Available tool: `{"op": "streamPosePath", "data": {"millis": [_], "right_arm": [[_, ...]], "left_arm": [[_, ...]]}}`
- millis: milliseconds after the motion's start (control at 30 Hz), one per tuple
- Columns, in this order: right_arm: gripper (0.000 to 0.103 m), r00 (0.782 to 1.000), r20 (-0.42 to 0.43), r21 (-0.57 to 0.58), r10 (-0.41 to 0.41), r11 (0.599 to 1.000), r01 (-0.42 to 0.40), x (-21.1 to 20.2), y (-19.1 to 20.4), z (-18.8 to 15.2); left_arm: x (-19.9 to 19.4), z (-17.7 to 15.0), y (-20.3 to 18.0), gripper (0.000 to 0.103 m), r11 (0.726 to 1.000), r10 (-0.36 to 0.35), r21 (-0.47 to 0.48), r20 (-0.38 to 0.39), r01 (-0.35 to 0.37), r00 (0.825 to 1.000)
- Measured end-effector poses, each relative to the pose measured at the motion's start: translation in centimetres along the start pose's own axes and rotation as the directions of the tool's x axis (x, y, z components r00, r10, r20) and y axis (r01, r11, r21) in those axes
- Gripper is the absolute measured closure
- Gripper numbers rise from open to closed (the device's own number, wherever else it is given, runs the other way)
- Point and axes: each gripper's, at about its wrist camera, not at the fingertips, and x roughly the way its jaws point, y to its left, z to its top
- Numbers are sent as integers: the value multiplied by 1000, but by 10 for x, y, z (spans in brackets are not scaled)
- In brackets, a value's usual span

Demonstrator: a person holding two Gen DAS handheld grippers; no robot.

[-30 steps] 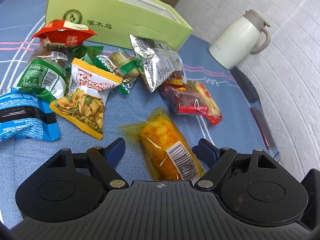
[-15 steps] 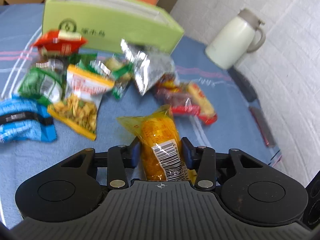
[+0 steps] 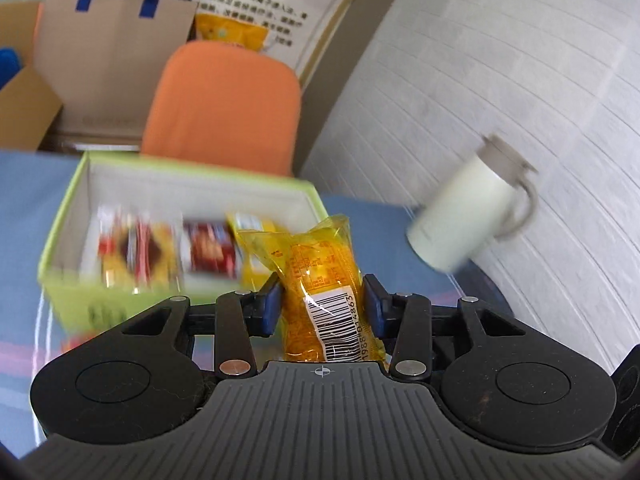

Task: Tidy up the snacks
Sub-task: 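Place the orange packet into the green box and open the left gripper, then grasp the silver foil packet with the left gripper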

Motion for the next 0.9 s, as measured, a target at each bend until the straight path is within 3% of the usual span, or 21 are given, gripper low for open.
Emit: {"op": "streamPosePath", "data": {"millis": [133,267,333,467,533,667,767,900], "right_arm": [[29,999,-37,-17,13,1000,-13,50,-14,20],[27,996,-82,3,20,1000,-20,86,-26,18],[20,996,-94,12,4,1000,-3,87,-31,9],[12,998,-46,25,-43,999,44,62,-40,4],[11,998,-6,18,-67,998,67,34,-34,-3],[11,999,2,39,-38,999,37,-14,-10,-36],[11,998,-63,64,20,998,-16,-21,6,-60],[11,995,-101,46,-24,999,29,-28,29,-77]], "left_arm": [[42,40,18,81,999,42,-4,-11,-42,999],[80,51,40,81,998,65,-14,-56,-66,996],[91,49,50,72,997,72,-22,-67,-74,995],[72,44,64,58,997,68,-31,-13,-68,998],[49,39,63,46,997,75,-22,35,-75,997],[3,9,60,41,998,62,7,83,-63,995],[-9,-23,58,40,1000,9,0,43,-9,999],[12,-48,47,44,1000,-18,11,-67,19,998]]}}
